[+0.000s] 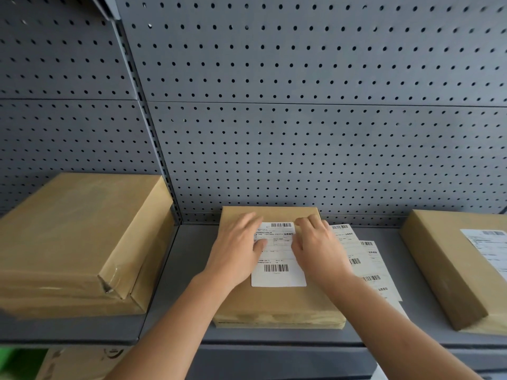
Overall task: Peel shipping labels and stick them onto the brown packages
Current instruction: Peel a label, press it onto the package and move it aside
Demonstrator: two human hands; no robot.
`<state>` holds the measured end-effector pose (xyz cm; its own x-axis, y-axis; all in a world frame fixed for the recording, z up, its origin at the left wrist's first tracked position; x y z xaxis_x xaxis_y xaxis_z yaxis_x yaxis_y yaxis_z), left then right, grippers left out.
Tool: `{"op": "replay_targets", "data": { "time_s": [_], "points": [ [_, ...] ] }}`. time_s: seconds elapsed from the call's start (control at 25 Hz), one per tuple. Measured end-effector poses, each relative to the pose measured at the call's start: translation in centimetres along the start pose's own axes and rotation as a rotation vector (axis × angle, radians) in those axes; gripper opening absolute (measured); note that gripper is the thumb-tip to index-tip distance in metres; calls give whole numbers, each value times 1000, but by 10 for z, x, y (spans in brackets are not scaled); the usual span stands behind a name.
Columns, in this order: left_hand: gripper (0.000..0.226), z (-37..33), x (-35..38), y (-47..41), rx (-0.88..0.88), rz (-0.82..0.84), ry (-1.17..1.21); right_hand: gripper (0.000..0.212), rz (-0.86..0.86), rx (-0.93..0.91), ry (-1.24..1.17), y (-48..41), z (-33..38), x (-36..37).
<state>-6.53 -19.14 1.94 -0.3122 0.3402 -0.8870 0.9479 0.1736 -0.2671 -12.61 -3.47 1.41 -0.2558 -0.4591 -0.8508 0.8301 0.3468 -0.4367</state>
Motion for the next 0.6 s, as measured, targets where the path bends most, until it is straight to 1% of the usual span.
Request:
{"op": "replay_targets", "data": {
  "time_s": [0.08, 0.16, 0.24, 0.32, 0.36, 0.6],
  "points": [
    [55, -6, 7, -1, 94, 58, 1, 31, -16, -115, -17, 1, 8, 6],
    [56, -10, 18, -1, 151, 131, -49, 45, 75, -173, -49, 4, 18, 16],
    [57, -7, 26, 0, 154, 184, -96, 58, 170, -205, -25, 6, 25, 24],
    [57, -3, 29, 1, 141, 204, -123, 55, 274, -209, 24, 9, 25, 32],
    [58, -2, 30, 1, 140, 198, -135, 54, 296, -201, 38, 10, 23, 34],
    [59, 8, 26, 1, 87, 186, -138, 57, 309, -91, 65, 13, 5, 32]
  ]
}}
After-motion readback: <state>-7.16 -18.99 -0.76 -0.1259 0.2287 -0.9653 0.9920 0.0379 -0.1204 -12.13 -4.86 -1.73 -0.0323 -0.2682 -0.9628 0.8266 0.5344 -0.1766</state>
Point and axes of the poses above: each hand's wrist, its own y-axis away from the middle knuckle, its own x-axis out of the palm, z = x × y, the point moved 6 cm from there along -y, towards the middle knuckle, and after that the axes turned 8 degrees about -z, right-handed, at the moved point
